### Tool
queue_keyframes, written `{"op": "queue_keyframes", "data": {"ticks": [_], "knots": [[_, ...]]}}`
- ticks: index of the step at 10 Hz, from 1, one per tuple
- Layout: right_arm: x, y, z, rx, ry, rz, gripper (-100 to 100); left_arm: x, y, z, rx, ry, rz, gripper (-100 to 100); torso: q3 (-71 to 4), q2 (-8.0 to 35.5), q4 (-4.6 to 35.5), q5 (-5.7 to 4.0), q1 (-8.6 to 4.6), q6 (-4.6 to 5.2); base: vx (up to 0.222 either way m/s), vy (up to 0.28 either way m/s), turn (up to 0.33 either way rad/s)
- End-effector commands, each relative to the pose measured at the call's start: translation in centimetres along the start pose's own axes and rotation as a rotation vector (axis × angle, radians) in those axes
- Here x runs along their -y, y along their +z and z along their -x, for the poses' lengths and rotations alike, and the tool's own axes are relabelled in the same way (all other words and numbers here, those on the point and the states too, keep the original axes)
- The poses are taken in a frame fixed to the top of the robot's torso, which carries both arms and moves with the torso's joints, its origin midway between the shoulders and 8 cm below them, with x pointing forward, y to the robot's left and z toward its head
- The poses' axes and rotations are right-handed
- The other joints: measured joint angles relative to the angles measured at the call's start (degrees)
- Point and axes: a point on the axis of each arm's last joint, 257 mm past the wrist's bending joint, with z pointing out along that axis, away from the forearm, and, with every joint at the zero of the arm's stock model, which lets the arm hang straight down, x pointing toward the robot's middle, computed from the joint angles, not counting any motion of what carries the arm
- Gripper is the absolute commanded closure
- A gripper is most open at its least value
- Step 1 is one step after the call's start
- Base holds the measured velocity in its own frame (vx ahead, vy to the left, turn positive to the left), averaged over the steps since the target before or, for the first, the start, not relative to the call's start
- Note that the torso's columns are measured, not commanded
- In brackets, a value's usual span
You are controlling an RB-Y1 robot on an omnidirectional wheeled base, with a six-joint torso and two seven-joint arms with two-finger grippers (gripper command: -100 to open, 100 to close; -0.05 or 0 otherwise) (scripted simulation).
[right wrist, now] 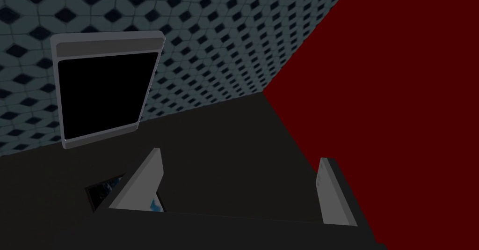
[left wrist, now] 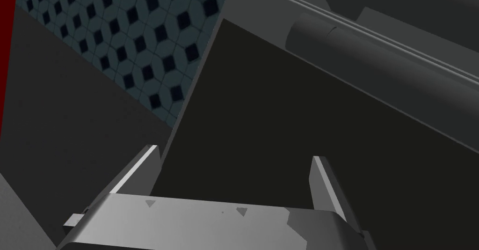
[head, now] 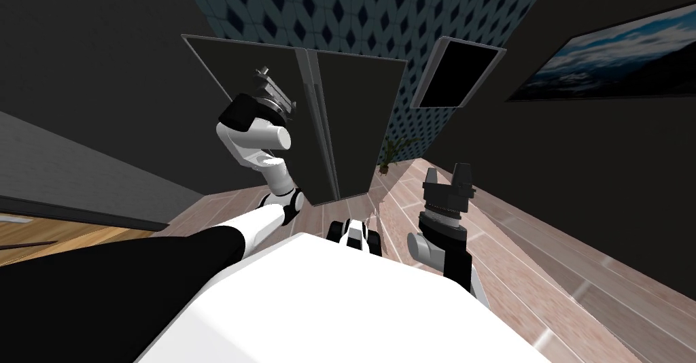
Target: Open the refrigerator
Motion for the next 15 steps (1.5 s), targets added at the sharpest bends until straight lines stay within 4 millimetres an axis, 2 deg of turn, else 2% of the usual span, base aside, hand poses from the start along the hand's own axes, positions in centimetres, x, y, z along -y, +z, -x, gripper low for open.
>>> {"op": "queue_keyframes", "data": {"ticks": [1,3,4,5,6,8,9,10,11,12,13,14,15], "knots": [[0.0,0.0,0.0,0.0,0.0,0.0,0,1.1,0.6,0.3,0.021,-0.058,0.022,-100,0.0,0.0,0.0,-0.02,-0.07,0.01,0.054,-0.086,0.028],[0.0,0.0,0.0,0.0,0.0,0.0,0,0.0,0.5,0.9,0.045,-0.058,0.063,-100,0.0,0.0,0.0,-0.03,-0.07,0.01,0.036,-0.049,0.015],[0.0,0.0,0.0,0.0,0.0,0.0,0,1.0,1.0,0.8,0.049,-0.096,0.066,-100,0.1,0.1,0.0,0.04,0.13,0.0,0.032,-0.033,0.043],[0.0,0.0,0.0,0.0,0.0,0.0,0,0.4,0.9,1.2,0.063,-0.096,0.09,-100,0.0,0.1,0.0,0.03,0.08,-0.01,0.049,-0.04,0.023],[0.0,0.0,0.0,0.0,0.0,0.0,0,1.4,1.4,1.0,0.063,-0.132,0.091,-100,0.0,0.0,0.0,0.01,0.0,0.01,0.067,-0.074,0.039],[0.0,0.0,0.0,0.0,0.0,0.0,0,0.4,1.2,1.5,0.085,-0.132,0.128,-100,0.0,0.0,0.0,-0.03,-0.07,0.02,0.042,-0.041,0.012],[0.0,0.0,0.0,0.0,0.0,0.0,0,1.1,1.6,1.4,0.089,-0.167,0.139,-100,0.1,0.1,0.0,0.02,0.08,0.01,0.046,-0.049,0.038],[0.0,0.0,0.0,0.0,0.0,0.0,0,0.5,1.5,1.7,0.103,-0.167,0.162,-100,0.0,0.0,0.0,0.0,-0.01,-0.01,0.051,-0.05,0.035],[0.0,0.0,0.0,0.0,0.0,0.0,0,1.2,1.8,1.6,0.104,-0.2,0.171,-100,0.0,0.0,0.0,-0.01,-0.02,0.01,0.056,-0.064,0.055],[0.0,0.0,0.0,0.0,0.0,0.0,0,0.5,1.7,1.9,0.118,-0.199,0.196,-100,0.0,0.0,0.0,-0.03,-0.08,0.0,0.057,-0.057,0.026],[0.0,0.0,0.0,0.0,0.0,0.0,0,1.2,2.0,1.7,0.117,-0.231,0.204,-100,0.0,0.0,0.0,-0.01,-0.04,0.02,0.072,-0.07,0.055],[0.0,0.0,0.0,0.0,0.0,0.0,0,0.5,1.8,2.1,0.132,-0.23,0.23,-100,-0.1,-0.1,0.0,-0.09,-0.08,0.09,0.06,-0.058,0.044],[0.0,0.0,0.0,0.0,0.0,0.0,0,1.1,2.0,1.9,0.132,-0.26,0.242,-100,-0.2,-0.2,-0.1,-0.11,-0.12,0.18,0.055,-0.064,0.049]]}}
